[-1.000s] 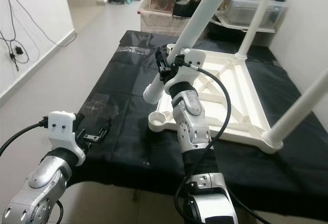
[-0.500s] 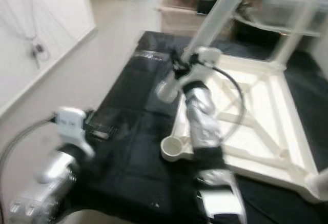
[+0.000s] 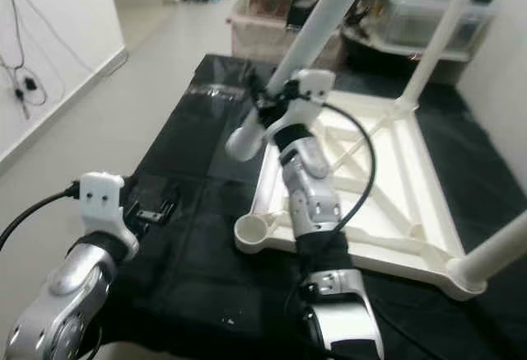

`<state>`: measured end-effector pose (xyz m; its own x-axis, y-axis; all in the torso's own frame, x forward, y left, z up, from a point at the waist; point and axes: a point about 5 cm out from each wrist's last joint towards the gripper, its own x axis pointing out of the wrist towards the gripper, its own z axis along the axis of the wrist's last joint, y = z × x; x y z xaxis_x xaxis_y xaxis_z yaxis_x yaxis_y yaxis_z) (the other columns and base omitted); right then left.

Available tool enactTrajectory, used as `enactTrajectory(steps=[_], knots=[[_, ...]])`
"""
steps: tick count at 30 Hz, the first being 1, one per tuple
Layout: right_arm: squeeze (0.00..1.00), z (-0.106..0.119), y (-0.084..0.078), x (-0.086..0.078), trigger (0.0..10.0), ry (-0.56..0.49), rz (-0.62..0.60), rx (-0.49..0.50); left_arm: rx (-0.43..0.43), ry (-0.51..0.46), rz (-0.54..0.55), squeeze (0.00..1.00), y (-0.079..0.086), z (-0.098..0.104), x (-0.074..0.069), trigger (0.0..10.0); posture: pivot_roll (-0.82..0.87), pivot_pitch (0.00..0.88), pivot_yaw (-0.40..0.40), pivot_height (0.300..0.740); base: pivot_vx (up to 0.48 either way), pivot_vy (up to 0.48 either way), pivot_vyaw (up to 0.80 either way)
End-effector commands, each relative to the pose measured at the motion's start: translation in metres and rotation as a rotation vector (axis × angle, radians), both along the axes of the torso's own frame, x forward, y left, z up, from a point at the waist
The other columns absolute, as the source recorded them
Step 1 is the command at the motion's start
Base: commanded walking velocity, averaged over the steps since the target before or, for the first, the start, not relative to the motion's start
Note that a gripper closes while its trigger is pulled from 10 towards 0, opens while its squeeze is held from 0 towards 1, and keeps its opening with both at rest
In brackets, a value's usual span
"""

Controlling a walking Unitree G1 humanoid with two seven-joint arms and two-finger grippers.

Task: Building children table

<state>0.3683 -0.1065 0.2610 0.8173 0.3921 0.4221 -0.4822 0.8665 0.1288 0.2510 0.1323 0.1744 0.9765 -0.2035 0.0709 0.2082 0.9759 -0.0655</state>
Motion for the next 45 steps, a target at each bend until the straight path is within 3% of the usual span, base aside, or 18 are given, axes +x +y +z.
enactTrajectory(steps=[1, 11, 12, 13, 15, 17, 18, 19, 21, 26, 37, 45], knots=[[0.0, 0.002, -0.002, 0.004, 10.0, 0.004, 0.049, -0.025, -0.016, 0.018, -0.049, 0.0, -0.005, -0.002, -0.006, 10.0, 0.11, 0.113, -0.072, 0.74, 0.0, 0.0, 0.0], [0.0, 0.001, -0.003, 0.013, 10.0, 0.073, 0.226, -0.088, -0.013, 0.042, -0.107, 0.0, -0.016, -0.006, -0.022, 10.0, 0.1, 0.145, -0.077, 0.74, 0.0, 0.0, -0.31], [0.0, 0.001, -0.001, 0.012, 10.0, 0.09, 0.3, -0.097, -0.013, 0.052, -0.123, 0.0, -0.019, -0.007, -0.026, 10.0, 0.1, 0.156, -0.075, 0.74, 0.0, 0.0, 0.0], [0.0, 0.001, -0.001, 0.012, 10.0, 0.09, 0.3, -0.097, -0.013, 0.052, -0.123, 0.0, -0.019, -0.007, -0.026, 10.0, 0.1, 0.156, -0.075, 0.74, 0.0, 0.0, 0.0], [0.0, 0.0, -0.002, 0.008, 10.0, 0.104, 0.499, -0.15, -0.017, 0.07, -0.182, 0.0, -0.027, -0.009, -0.039, 10.0, 0.11, 0.182, -0.078, 0.74, 0.0, 0.0, 0.0], [0.0, 0.0, -0.002, 0.008, 10.0, 0.104, 0.499, -0.15, -0.017, 0.07, -0.182, 0.0, -0.027, -0.009, -0.039, 10.0, 0.11, 0.182, -0.078, 0.74, 0.0, 0.0, 0.0], [0.0, 0.002, -0.007, 0.002, 10.0, 0.103, 0.667, -0.185, -0.029, 0.08, -0.24, 0.0, -0.032, -0.008, -0.05, 10.0, 0.11, 0.199, -0.075, 0.74, 0.0, 0.0, 0.0], [0.0, 0.004, -0.01, -0.001, 10.0, 0.102, 0.755, -0.199, -0.02, 0.082, -0.27, 0.0, -0.036, -0.007, -0.058, 10.0, 0.12, 0.209, -0.069, 0.74, 0.0, 0.0, 0.0], [0.0, 0.004, -0.01, -0.001, 10.0, 0.102, 0.755, -0.199, -0.02, 0.082, -0.27, 0.0, -0.036, -0.007, -0.058, 10.0, 0.12, 0.209, -0.069, 0.74, 0.0, 0.0, 0.0], [0.0, 0.007, -0.019, -0.008, 10.0, 0.083, 0.96, -0.259, -0.021, 0.103, -0.319, 0.0, -0.044, -0.005, -0.076, 10.0, 0.13, 0.239, -0.06, 0.74, 0.0, 0.0, 0.0], [0.0, 0.002, -0.025, -0.005, 10.0, 0.101, 0.989, -0.289, -0.019, 0.121, -0.337, 0.0, -0.048, -0.003, -0.087, 10.0, 0.12, 0.264, -0.059, 0.74, 0.0, 0.0, 0.0], [0.0, -0.002, -0.026, -0.006, 10.0, 0.072, 1.035, -0.395, -0.016, 0.125, -0.338, 0.0, -0.05, 0.0, -0.092, 10.0, 0.12, 0.285, -0.071, 0.74, 0.0, 0.0, 0.0]])
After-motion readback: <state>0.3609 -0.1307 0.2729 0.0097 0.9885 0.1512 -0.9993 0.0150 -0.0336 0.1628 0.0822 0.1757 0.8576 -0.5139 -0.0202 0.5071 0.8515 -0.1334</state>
